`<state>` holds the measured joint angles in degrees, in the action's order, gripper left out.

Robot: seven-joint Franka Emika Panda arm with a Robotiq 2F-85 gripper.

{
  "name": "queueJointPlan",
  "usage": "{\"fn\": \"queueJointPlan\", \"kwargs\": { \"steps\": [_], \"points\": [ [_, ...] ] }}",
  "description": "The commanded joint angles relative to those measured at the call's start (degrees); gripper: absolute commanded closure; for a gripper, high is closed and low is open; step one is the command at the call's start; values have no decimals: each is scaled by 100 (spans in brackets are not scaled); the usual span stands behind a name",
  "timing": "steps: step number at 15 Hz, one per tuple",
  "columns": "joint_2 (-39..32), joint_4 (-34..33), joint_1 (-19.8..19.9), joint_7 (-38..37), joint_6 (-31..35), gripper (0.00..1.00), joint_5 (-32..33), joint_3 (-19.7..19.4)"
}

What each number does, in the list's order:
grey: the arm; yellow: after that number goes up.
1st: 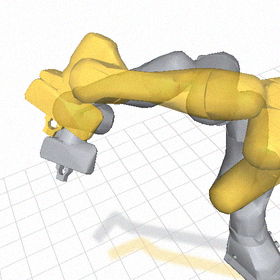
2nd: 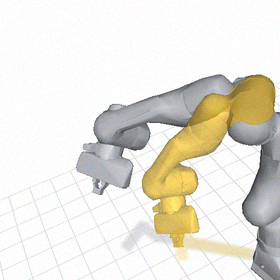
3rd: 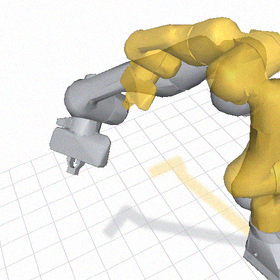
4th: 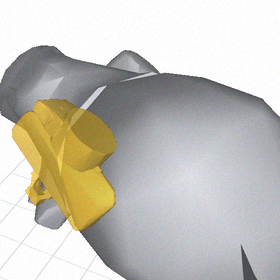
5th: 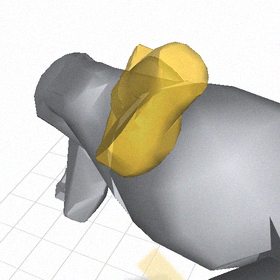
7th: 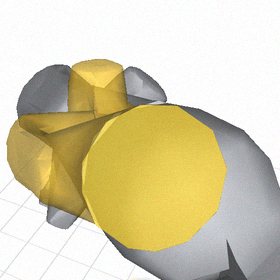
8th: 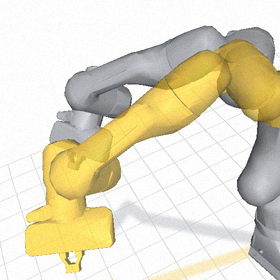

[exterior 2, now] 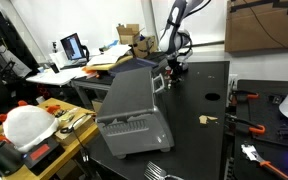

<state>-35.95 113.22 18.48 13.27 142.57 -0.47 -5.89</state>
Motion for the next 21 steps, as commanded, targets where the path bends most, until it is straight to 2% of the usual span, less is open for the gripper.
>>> {"fn": "queueJointPlan", "kwargs": {
  "steps": [1, 13, 21],
  "points": [
    [418, 146, 98, 260, -155, 96, 56, -89],
    [741, -325, 273, 512, -849, 96, 54, -302],
    [742, -510, 369, 635, -806, 96, -110, -199]
  ]
}}
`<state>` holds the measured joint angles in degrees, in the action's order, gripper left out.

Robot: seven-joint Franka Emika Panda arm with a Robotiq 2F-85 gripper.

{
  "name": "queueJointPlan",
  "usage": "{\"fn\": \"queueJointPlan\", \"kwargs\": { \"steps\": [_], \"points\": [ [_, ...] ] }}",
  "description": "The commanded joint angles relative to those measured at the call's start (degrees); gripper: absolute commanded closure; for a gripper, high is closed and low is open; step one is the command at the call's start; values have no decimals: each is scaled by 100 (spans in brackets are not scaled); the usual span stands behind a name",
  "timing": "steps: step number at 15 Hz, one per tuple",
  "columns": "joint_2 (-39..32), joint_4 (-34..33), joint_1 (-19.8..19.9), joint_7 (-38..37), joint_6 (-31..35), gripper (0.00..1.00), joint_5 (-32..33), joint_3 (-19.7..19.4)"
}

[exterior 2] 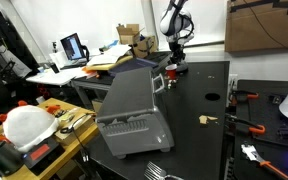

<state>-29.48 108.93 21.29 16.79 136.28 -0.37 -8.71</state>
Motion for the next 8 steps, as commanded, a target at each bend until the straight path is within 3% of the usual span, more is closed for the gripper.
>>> {"fn": "queueJointPlan", "kwargs": {
  "steps": [1, 8],
  "points": [
    [103, -108, 102, 312, -174, 96, -153, 107],
    [201, -174, 165, 587, -184, 96, -421, 232]
  ]
}}
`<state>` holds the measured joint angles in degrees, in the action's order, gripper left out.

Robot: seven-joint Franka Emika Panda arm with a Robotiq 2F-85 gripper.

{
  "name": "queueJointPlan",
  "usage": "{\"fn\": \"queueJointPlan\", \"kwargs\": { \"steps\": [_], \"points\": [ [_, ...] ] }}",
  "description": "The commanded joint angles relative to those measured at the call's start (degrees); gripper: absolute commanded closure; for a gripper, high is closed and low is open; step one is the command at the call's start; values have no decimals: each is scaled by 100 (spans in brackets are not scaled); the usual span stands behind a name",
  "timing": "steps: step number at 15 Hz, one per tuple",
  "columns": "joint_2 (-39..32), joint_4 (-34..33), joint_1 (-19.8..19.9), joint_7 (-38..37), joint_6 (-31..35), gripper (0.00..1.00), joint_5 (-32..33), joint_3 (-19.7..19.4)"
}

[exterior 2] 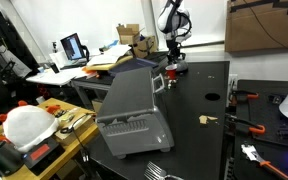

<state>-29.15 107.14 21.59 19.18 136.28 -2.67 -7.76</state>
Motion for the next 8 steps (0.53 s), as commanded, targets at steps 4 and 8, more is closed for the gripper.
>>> {"fn": "queueJointPlan", "kwargs": {
  "steps": [4, 8],
  "points": [
    [313, 111, 216, 679, -266, 96, -346, 248],
    [196, 0, 266, 943, -358, 96, -548, 350]
  ]
}}
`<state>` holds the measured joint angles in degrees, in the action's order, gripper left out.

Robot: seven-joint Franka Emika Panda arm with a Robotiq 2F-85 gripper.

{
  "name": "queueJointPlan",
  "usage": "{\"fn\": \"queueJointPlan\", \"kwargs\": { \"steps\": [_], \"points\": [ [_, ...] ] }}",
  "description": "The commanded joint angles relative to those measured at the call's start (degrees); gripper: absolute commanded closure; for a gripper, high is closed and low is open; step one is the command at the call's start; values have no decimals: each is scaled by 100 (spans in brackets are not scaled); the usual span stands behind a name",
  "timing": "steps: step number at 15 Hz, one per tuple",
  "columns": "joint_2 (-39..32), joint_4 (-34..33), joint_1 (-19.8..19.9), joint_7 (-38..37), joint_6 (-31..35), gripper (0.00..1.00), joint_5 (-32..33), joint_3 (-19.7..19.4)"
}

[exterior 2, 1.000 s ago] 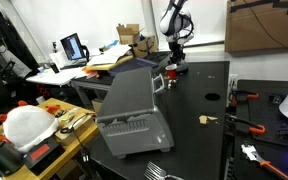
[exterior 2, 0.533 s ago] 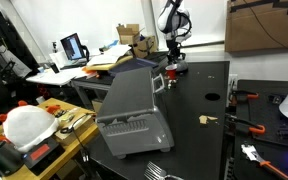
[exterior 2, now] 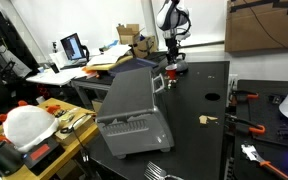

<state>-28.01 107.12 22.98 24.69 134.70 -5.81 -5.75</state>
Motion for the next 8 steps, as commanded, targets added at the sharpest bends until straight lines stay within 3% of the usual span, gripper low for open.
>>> {"fn": "queueJointPlan", "kwargs": {
  "steps": [1, 3, 4, 5, 8],
  "points": [
    [72, -4, 137, 457, -220, 96, -288, 185],
    [54, -17, 122, 489, -253, 96, -349, 217],
    [49, -22, 98, 473, -263, 60, -350, 214],
    [51, -19, 88, 412, -248, 59, -363, 209],
    [540, 408, 43, 261, -161, 37, -286, 100]
  ]
}}
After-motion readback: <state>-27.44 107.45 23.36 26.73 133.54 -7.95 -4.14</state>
